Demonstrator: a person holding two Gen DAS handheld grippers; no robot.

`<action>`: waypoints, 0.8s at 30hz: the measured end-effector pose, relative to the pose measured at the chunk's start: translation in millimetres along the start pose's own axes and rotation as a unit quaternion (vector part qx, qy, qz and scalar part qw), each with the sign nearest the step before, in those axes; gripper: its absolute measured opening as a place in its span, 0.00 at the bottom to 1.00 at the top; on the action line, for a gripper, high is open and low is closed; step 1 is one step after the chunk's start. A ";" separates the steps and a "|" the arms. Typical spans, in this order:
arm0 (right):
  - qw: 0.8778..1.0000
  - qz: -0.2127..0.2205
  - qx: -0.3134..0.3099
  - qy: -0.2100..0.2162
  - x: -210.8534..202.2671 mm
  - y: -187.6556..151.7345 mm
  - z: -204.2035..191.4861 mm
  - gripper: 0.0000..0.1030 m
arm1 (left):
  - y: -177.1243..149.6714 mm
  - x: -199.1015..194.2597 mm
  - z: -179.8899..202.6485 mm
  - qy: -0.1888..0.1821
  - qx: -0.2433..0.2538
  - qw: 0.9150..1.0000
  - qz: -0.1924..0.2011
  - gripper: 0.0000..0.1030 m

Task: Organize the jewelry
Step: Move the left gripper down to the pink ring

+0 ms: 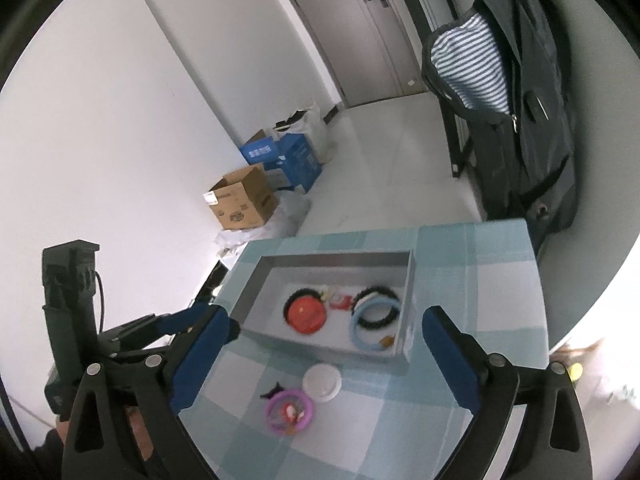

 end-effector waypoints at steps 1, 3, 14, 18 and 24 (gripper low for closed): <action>1.000 -0.002 -0.001 0.000 -1.1 -3.0 -2.3 0.97 | -3.4 -0.6 -0.5 0.000 -0.001 1.000 -0.003 0.52; 1.000 -0.001 -0.006 0.003 -4.6 -7.1 -7.3 0.98 | -9.6 -0.8 -2.1 -0.001 -0.005 1.000 -0.009 0.52; 0.999 -0.023 0.021 -0.015 -3.3 -48.4 -7.5 1.00 | -42.5 5.4 -1.2 -0.019 -0.028 0.998 -0.049 0.66; 0.999 -0.031 0.038 -0.024 -2.6 -59.4 -2.0 1.00 | -50.5 12.9 8.2 -0.026 -0.008 0.998 -0.065 0.66; 0.997 -0.035 0.055 -0.043 -7.3 -66.1 11.4 1.00 | -60.4 32.1 24.3 -0.026 0.017 0.995 -0.094 0.66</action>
Point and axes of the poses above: each gripper's, at about its wrist camera, not at the fingertips, and x roughly the way its jaws point, z to its right, y to its top, the point moved 3 cm from there along x, roughly the way its jaws point
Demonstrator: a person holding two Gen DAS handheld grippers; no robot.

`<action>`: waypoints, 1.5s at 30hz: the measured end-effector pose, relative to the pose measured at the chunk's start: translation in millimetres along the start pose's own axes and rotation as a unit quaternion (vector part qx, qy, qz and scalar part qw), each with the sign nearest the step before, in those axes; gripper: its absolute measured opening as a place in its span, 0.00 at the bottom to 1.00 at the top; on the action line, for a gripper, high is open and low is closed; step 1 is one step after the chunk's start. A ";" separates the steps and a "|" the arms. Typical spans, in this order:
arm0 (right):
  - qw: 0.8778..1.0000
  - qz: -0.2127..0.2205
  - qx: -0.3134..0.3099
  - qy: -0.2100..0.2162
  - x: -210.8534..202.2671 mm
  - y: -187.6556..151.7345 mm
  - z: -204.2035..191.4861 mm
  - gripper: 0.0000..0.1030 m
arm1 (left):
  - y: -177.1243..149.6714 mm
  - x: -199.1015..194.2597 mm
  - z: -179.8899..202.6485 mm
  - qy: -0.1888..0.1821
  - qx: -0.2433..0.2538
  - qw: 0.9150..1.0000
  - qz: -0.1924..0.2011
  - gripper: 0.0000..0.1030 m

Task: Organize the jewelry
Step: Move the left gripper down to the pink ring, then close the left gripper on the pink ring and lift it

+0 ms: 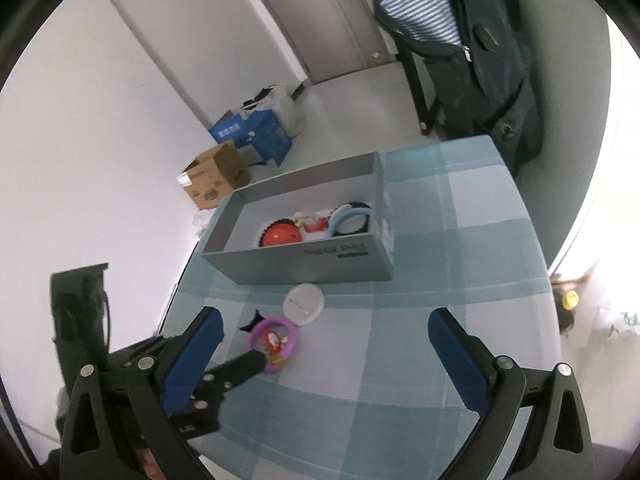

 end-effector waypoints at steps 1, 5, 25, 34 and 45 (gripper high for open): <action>1.000 0.001 0.004 -0.002 -1.2 -0.3 3.1 1.00 | 0.1 5.7 2.7 0.007 0.004 1.000 -0.007 0.66; 1.000 0.001 0.017 -0.009 -4.3 0.3 12.2 1.00 | 2.2 14.5 11.8 0.025 0.016 0.999 -0.012 0.66; 1.000 0.002 0.027 -0.013 -7.1 3.1 19.4 1.00 | 6.2 -0.1 22.3 0.009 0.034 0.999 -0.008 0.46; 0.999 -0.002 0.044 -0.015 -4.3 1.3 24.0 1.00 | 11.4 -23.6 12.3 -0.043 -0.001 0.999 0.030 0.46; 0.999 -0.035 0.008 0.001 24.5 -3.6 -2.1 1.00 | 28.1 -53.4 -35.4 -0.092 -0.096 0.988 0.083 0.46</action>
Point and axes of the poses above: each gripper's, at about its wrist camera, not at the fingertips, and x roughly the way its jaws point, z to its right, y to its top, the point moved 3 cm from there along x, roughly the way its jaws point
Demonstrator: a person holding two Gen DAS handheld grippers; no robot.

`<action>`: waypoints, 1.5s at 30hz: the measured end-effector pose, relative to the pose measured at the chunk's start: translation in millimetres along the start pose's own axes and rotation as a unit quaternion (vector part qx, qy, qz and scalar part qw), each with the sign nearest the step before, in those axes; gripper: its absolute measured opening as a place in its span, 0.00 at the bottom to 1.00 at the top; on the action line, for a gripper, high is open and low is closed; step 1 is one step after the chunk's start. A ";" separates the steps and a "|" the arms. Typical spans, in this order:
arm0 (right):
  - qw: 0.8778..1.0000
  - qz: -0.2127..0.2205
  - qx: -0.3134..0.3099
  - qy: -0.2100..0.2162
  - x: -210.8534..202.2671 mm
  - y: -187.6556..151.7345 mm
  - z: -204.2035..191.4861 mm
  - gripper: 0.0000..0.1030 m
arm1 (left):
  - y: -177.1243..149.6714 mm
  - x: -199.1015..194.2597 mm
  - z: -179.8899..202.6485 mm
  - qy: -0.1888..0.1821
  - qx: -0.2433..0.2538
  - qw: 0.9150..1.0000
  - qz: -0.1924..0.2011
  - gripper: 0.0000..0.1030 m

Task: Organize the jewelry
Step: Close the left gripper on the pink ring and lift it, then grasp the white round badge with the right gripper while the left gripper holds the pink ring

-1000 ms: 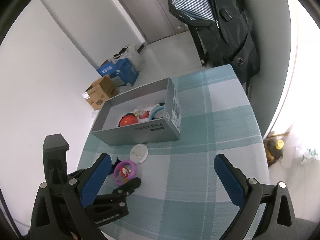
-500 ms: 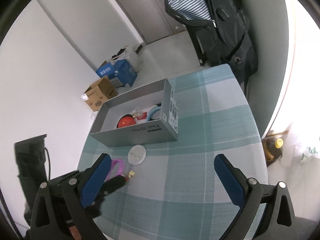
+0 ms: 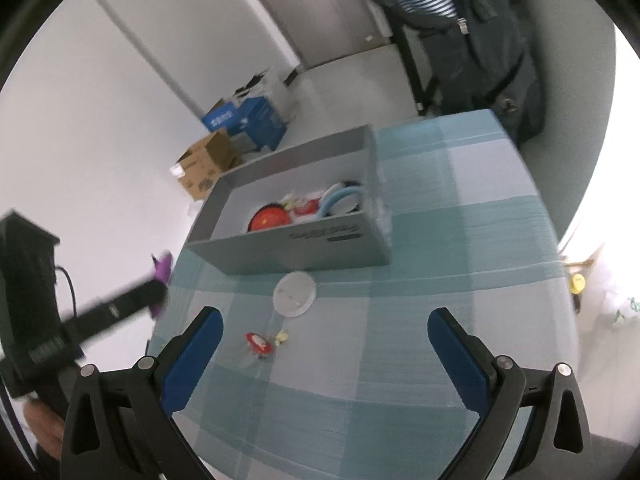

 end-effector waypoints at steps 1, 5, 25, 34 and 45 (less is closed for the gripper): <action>1.000 -0.004 -0.007 0.000 5.0 -0.8 -4.6 0.99 | 4.0 -1.9 -4.3 0.000 -0.007 1.000 0.005 0.46; 0.999 -0.021 -0.045 -0.013 26.0 -2.6 -22.6 0.92 | 12.8 -7.2 -18.0 -0.004 -0.029 0.999 0.019 0.46; 0.982 -0.054 -0.149 -0.099 86.7 -1.9 -60.8 0.62 | 17.5 -18.8 -34.9 -0.026 -0.022 0.999 0.009 0.46; 0.972 -0.048 -0.183 -0.140 90.1 -6.1 -67.5 0.39 | 18.6 -18.5 -34.9 -0.026 -0.021 0.999 0.007 0.46; 0.981 -0.044 -0.155 -0.107 73.3 -7.1 -58.7 0.39 | 18.6 -14.8 -32.0 -0.018 -0.016 1.000 0.007 0.46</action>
Point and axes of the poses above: each gripper's, at about its wrist camera, not at the fingertips, and x roughly the way its jaws point, z to its right, y to its top, the point moved 3 cm from there along x, roughly the way its jaws point
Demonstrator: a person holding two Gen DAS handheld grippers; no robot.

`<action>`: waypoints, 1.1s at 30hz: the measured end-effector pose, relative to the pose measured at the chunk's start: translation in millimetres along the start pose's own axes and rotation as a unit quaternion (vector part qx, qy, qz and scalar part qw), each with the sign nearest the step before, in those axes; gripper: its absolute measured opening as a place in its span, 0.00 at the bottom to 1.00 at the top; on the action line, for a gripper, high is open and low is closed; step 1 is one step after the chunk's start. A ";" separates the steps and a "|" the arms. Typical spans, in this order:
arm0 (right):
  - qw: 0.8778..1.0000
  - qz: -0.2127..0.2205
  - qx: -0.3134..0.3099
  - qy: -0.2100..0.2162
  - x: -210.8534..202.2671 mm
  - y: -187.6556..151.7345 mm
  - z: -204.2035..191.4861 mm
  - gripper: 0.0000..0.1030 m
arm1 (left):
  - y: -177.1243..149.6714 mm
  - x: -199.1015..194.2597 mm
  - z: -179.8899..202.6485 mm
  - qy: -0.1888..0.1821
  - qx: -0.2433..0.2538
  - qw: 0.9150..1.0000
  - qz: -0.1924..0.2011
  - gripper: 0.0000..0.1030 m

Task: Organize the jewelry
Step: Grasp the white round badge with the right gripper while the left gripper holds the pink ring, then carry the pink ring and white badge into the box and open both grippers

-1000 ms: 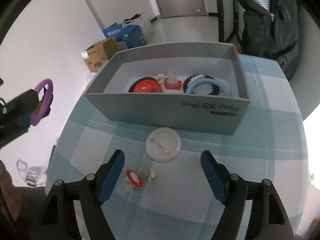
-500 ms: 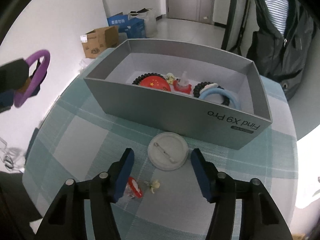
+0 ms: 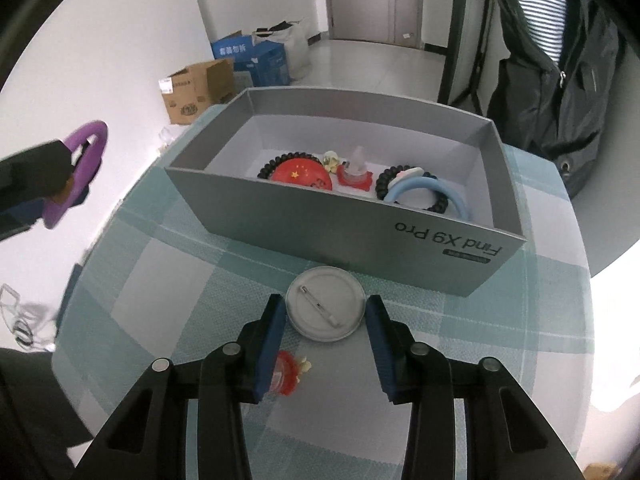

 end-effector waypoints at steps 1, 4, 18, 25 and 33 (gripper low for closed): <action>1.000 0.001 0.004 0.006 -2.9 -1.4 1.3 0.39 | -0.2 0.7 1.0 0.000 0.002 1.000 0.000 0.46; 1.000 0.007 0.014 0.023 -10.3 -3.8 5.7 0.39 | -0.6 3.6 4.9 0.003 0.008 1.000 -0.002 0.46; 0.995 0.032 0.057 0.079 -44.2 -6.2 27.9 0.39 | -2.7 16.4 30.8 0.024 0.038 0.999 -0.005 0.46; 0.988 0.041 0.091 0.119 -62.6 -3.3 45.1 0.39 | -3.1 20.8 46.0 0.047 0.068 0.997 -0.002 0.46; 0.985 0.058 0.096 0.129 -84.1 20.5 61.1 0.39 | 7.6 32.0 53.3 0.056 0.076 0.995 -0.008 0.46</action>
Point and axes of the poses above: each gripper's, at about its wrist camera, not at the fingertips, and x roughly the way its jaws point, z to its right, y to its top, the point moved 3 cm from there along x, roughly the way its jaws point
